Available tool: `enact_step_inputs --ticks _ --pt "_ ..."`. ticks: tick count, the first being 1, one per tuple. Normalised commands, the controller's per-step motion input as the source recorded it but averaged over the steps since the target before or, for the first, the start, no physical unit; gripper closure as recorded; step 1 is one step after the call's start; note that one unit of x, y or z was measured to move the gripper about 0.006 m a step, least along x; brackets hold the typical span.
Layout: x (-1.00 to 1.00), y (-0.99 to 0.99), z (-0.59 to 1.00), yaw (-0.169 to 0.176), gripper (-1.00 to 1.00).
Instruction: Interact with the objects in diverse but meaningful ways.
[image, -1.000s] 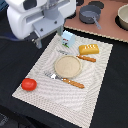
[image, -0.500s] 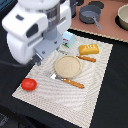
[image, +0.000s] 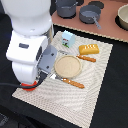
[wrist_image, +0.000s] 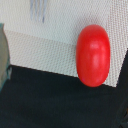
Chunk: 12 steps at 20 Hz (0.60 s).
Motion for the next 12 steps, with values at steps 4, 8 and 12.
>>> enact_step_inputs --ticks 4,8,12 --pt "-0.06 -0.44 -0.32 0.03 -1.0" --pt "-0.19 -0.32 -0.42 0.045 -1.0" --pt "-0.29 -0.19 -0.42 0.053 -1.0"
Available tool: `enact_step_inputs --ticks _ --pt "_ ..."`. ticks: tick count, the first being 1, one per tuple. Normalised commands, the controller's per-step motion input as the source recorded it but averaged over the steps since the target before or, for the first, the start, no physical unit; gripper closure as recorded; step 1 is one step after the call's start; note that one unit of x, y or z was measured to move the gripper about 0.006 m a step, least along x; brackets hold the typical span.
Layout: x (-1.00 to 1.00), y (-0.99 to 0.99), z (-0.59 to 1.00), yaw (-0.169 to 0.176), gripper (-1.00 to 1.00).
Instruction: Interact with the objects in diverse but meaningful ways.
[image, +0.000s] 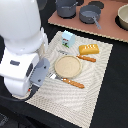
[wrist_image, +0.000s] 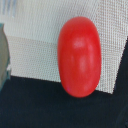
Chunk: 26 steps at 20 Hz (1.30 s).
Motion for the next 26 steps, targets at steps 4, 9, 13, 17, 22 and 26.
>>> enact_step_inputs --ticks 4,9,13,17,22,26 --pt "-0.28 -0.09 -0.37 0.062 -1.0" --pt "-0.27 -0.04 -0.37 0.079 -1.0" --pt "-0.23 -0.02 -0.32 0.08 -1.0" --pt "-0.21 -0.01 -0.31 0.073 1.0" --pt "-0.21 -0.06 -0.34 0.067 1.0" --pt "-0.2 -0.13 -0.32 0.07 1.0"
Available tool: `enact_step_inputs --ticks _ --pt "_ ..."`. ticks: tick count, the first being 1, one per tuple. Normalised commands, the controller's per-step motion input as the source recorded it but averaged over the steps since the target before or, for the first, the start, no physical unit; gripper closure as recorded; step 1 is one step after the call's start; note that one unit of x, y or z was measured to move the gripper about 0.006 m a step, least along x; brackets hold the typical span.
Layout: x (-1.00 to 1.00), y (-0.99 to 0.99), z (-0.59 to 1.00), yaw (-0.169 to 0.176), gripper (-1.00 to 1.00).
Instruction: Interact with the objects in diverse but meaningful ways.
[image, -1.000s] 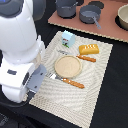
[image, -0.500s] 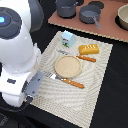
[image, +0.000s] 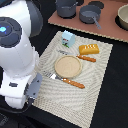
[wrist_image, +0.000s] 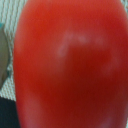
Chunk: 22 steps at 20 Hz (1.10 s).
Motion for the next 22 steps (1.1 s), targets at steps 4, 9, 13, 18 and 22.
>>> enact_step_inputs --ticks 4,9,13,18,22 --pt "-0.17 -0.15 -0.31 0.073 1.0" --pt "-0.05 0.05 0.45 0.057 1.0" --pt "-0.01 0.53 1.0 0.096 1.0" --pt "0.1 0.71 1.0 0.09 1.0" --pt "0.22 0.84 1.0 0.08 1.0"
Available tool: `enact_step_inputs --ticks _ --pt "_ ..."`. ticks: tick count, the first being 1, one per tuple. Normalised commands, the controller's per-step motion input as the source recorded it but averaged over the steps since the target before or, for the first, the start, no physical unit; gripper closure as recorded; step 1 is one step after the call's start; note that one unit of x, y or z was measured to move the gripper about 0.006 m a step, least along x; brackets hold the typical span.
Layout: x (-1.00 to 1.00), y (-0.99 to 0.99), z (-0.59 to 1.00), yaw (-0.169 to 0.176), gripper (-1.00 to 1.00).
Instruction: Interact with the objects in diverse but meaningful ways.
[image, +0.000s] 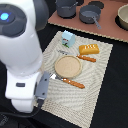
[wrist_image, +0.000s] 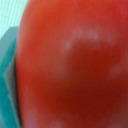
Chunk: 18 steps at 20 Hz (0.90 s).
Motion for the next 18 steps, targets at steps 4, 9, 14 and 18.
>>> enact_step_inputs --ticks 4,9,14,18 --pt "0.1 0.83 0.86 0.075 1.0" --pt "0.0 0.74 0.51 0.07 1.0" --pt "-0.01 0.54 0.06 0.047 1.0" --pt "0.0 0.49 0.0 0.039 1.0"
